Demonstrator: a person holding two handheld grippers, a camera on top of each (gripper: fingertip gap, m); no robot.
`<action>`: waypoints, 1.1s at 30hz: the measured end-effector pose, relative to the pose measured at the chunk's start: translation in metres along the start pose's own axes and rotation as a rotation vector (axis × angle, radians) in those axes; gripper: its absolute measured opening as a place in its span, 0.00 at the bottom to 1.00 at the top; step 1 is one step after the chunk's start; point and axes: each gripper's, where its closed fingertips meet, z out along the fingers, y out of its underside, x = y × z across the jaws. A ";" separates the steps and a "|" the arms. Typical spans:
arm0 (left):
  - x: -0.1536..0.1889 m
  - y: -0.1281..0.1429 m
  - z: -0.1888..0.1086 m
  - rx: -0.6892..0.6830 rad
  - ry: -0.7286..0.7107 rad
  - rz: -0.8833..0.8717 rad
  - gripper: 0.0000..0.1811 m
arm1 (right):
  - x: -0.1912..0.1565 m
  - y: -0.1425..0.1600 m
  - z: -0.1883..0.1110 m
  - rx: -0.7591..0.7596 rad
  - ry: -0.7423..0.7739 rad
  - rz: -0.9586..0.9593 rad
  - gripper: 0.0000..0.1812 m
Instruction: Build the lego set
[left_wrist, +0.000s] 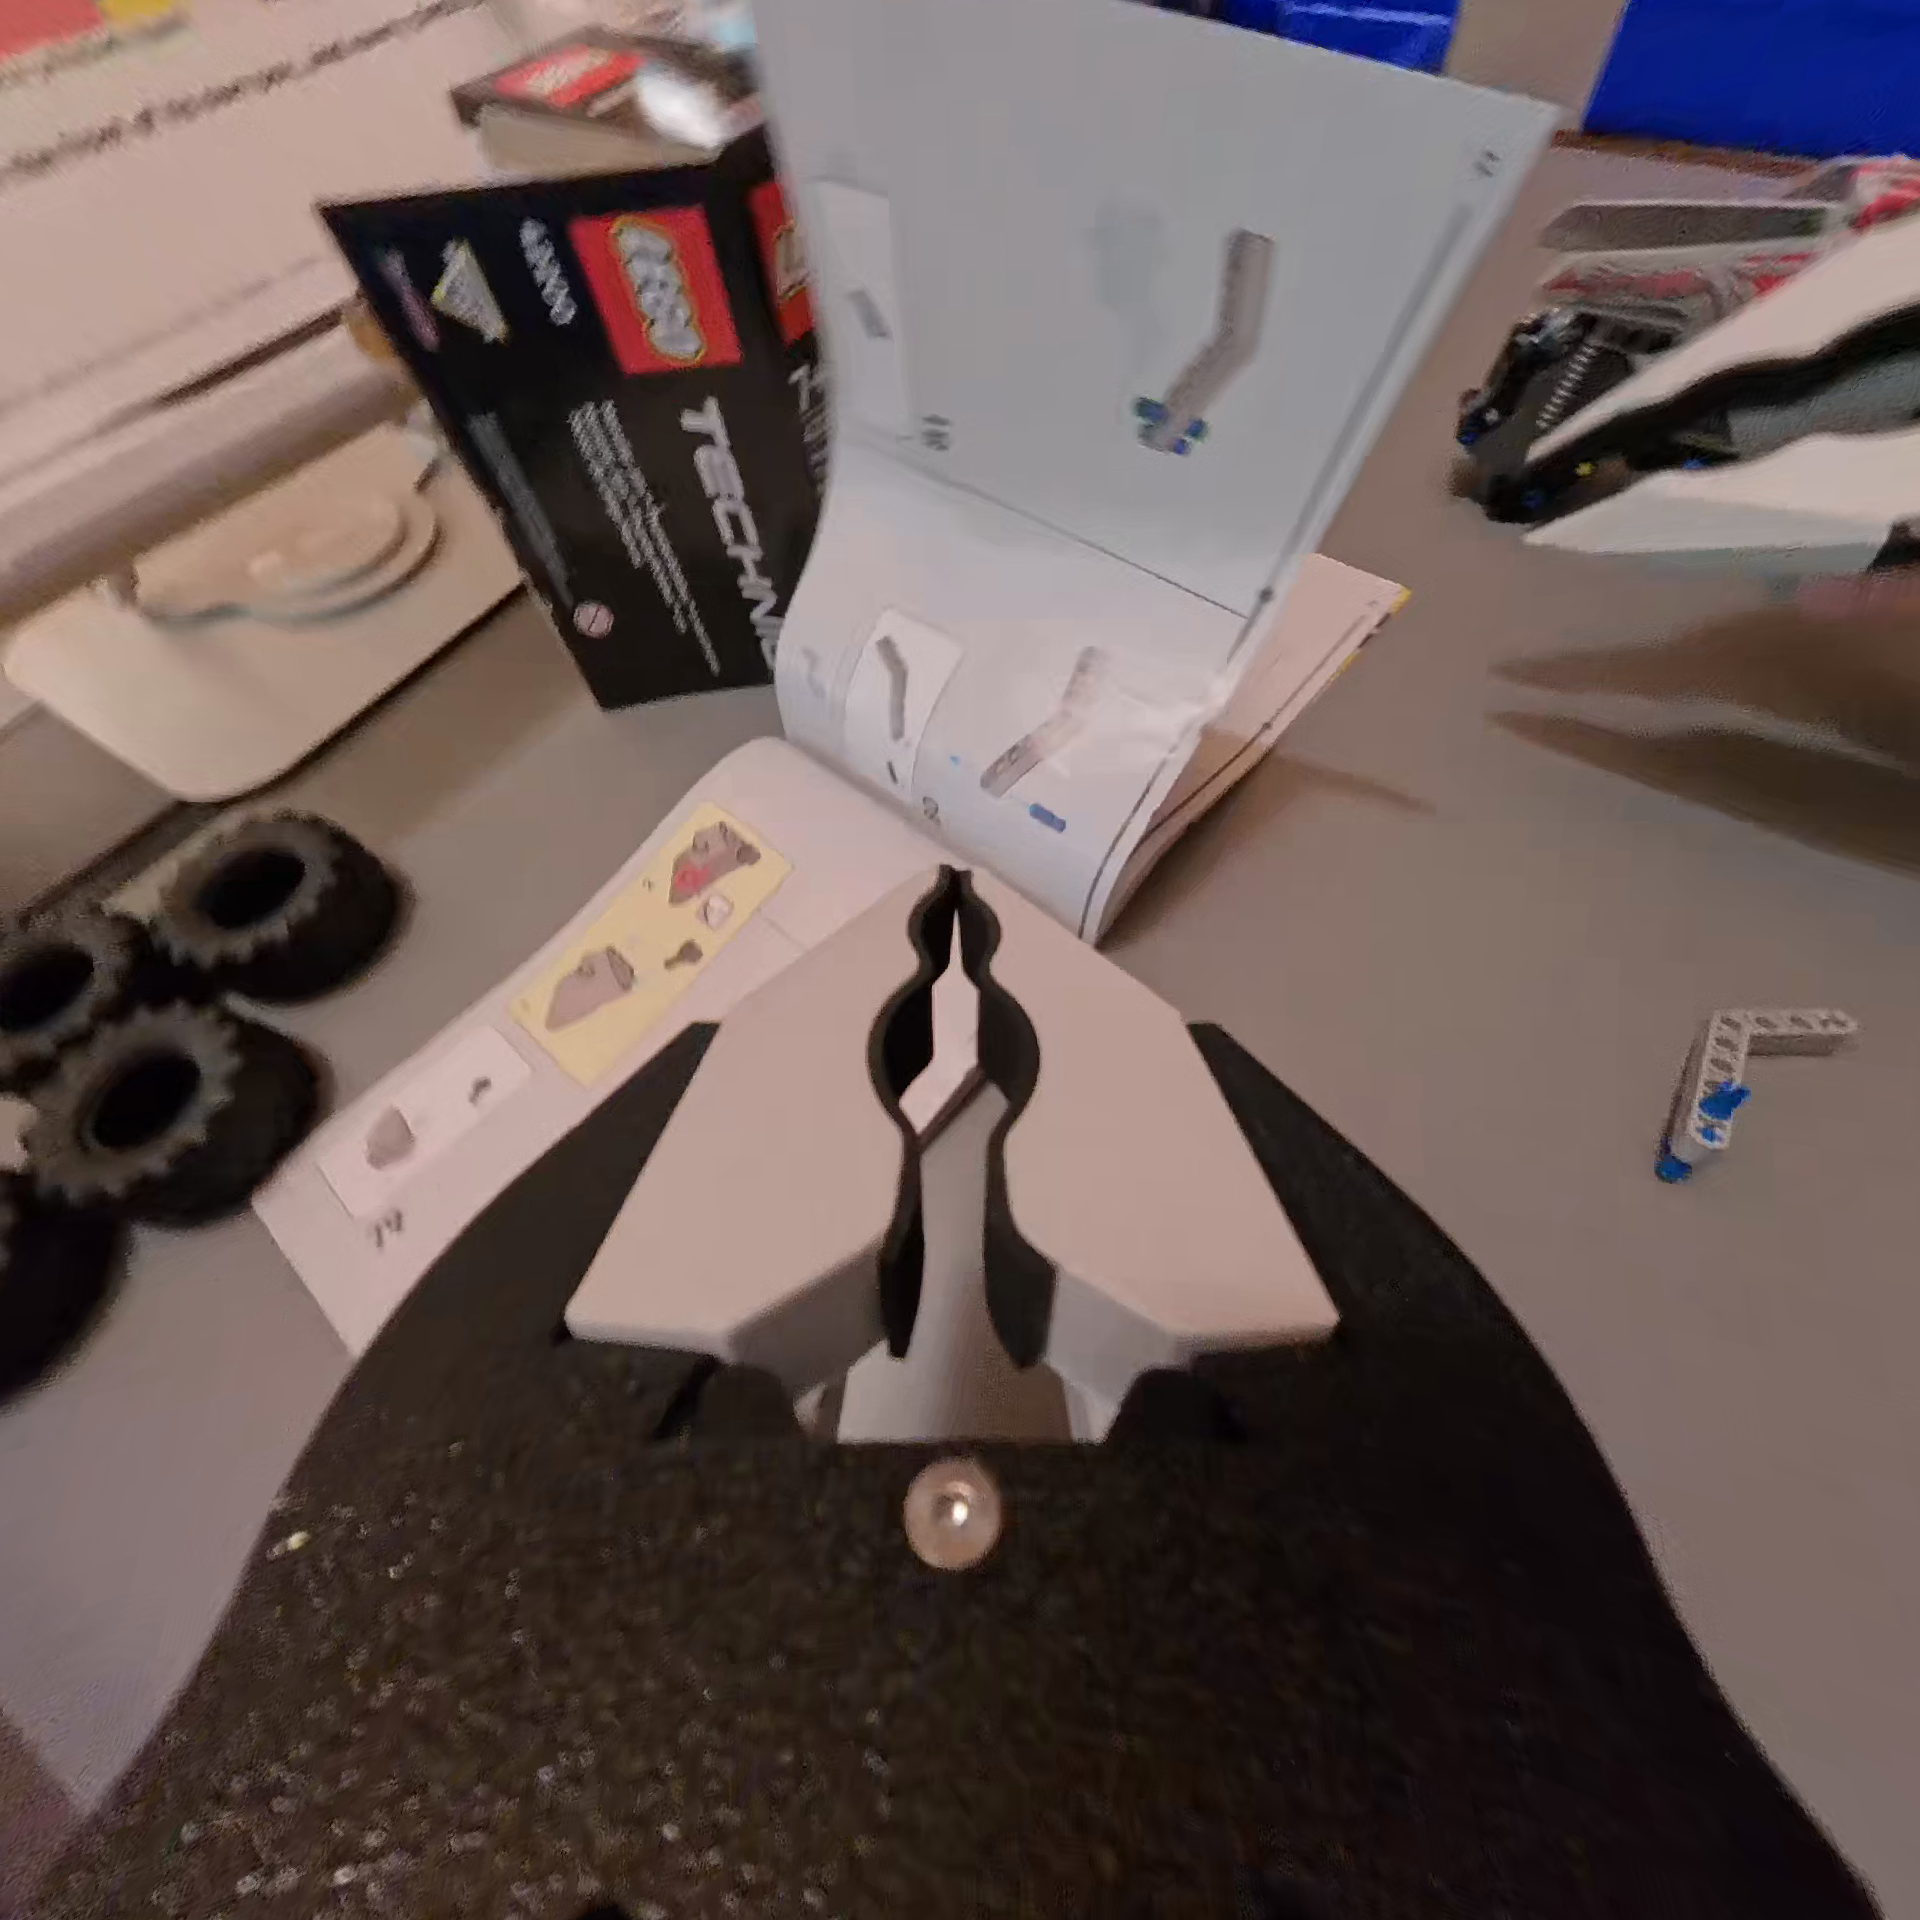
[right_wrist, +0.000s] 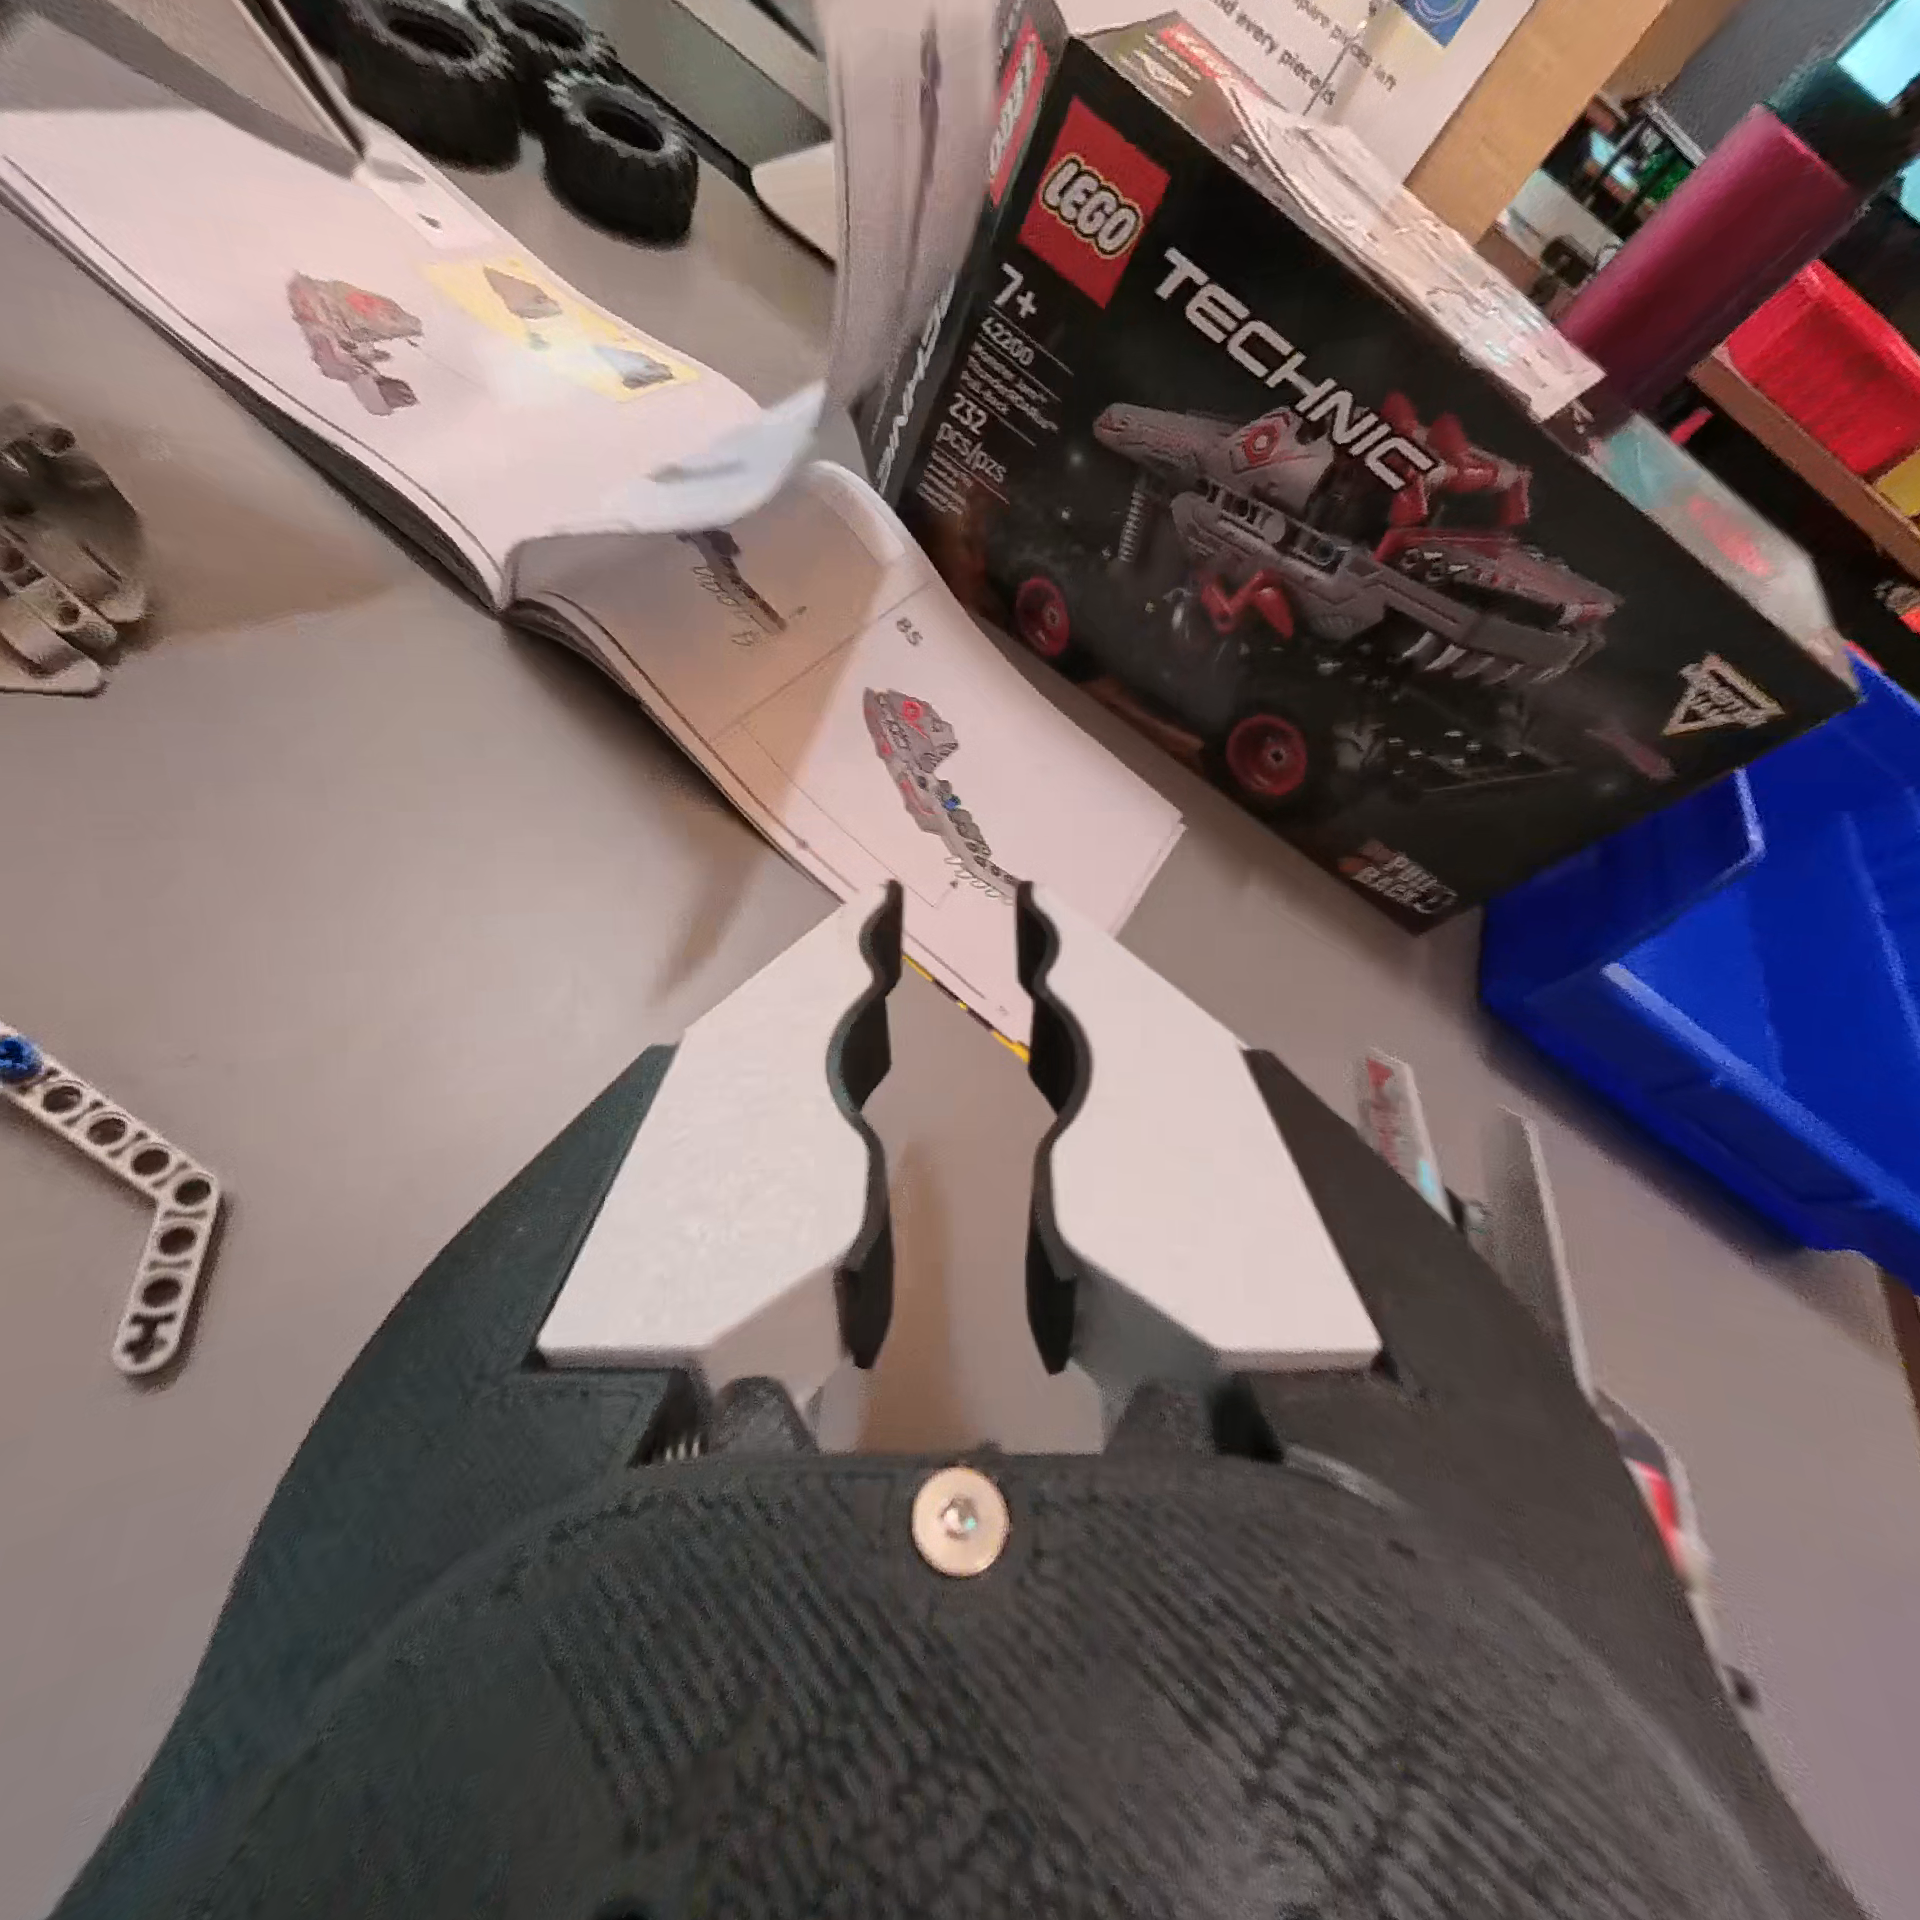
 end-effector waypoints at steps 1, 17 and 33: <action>-0.002 0.005 0.001 -0.005 -0.010 -0.026 0.00 | -0.004 0.000 0.004 0.011 -0.016 0.013 0.08; 0.052 -0.020 0.041 -0.091 0.144 0.287 0.29 | -0.035 -0.023 0.091 0.020 -0.056 -0.279 0.00; -0.028 -0.015 -0.008 0.093 -0.279 -0.111 0.02 | -0.013 0.022 0.087 -0.116 -0.072 -0.385 0.00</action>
